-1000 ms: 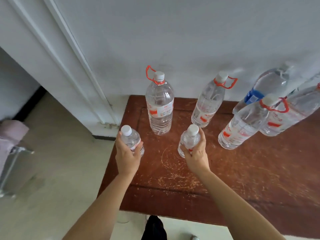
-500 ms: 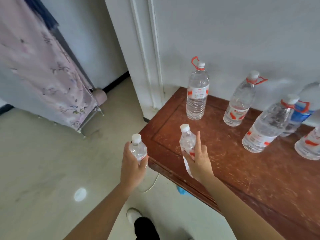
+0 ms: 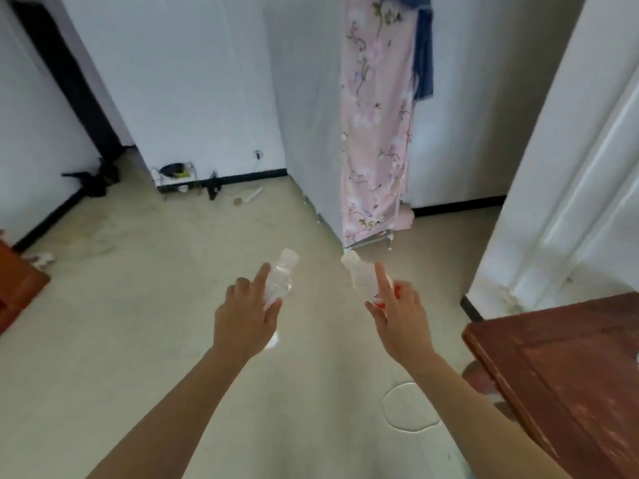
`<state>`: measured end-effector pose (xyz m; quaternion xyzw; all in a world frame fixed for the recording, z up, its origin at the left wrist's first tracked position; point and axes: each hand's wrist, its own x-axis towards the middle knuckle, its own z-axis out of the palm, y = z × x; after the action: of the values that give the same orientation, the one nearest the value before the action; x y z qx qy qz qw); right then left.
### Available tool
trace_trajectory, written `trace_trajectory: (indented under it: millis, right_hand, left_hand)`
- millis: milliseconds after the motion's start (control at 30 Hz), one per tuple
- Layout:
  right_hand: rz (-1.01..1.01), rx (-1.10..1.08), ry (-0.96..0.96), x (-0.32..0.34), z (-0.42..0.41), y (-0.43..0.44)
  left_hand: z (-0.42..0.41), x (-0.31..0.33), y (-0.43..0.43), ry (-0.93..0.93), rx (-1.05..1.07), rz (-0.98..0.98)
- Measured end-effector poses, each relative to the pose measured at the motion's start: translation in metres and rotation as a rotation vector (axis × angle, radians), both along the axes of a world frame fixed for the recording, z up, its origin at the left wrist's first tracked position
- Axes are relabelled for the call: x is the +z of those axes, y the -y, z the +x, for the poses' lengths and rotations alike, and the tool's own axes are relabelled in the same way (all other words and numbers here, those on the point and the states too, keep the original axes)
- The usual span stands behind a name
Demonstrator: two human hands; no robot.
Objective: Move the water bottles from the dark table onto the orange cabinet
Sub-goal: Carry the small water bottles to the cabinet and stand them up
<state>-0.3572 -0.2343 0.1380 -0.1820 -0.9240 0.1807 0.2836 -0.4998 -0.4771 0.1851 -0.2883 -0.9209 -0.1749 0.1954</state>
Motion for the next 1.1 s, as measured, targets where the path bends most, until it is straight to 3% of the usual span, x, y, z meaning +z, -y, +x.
trace_trajectory:
  millis: [100,200,500,833,1100]
  right_hand:
    - [0.048,0.019,-0.003,0.014,-0.053,0.047]
    - [0.185,0.244,0.056,0.033,-0.146,0.160]
    - [0.353,0.690,0.055,0.051,-0.305,0.417]
    - [0.377,0.976,0.050,0.029,-0.443,0.607]
    - [0.390,1.104,0.019,0.032,-0.641,0.752]
  left_hand:
    - [-0.022,0.008,0.064,-0.045,0.045,-0.055]
    - [-0.060,0.016,0.198,-0.056,0.265,-0.082]
    - [-0.100,0.016,0.458,0.117,0.724,-0.152]
    - [-0.153,-0.003,0.607,0.182,1.042,-0.188]
    - [-0.337,0.014,0.727,0.149,1.187,-0.214]
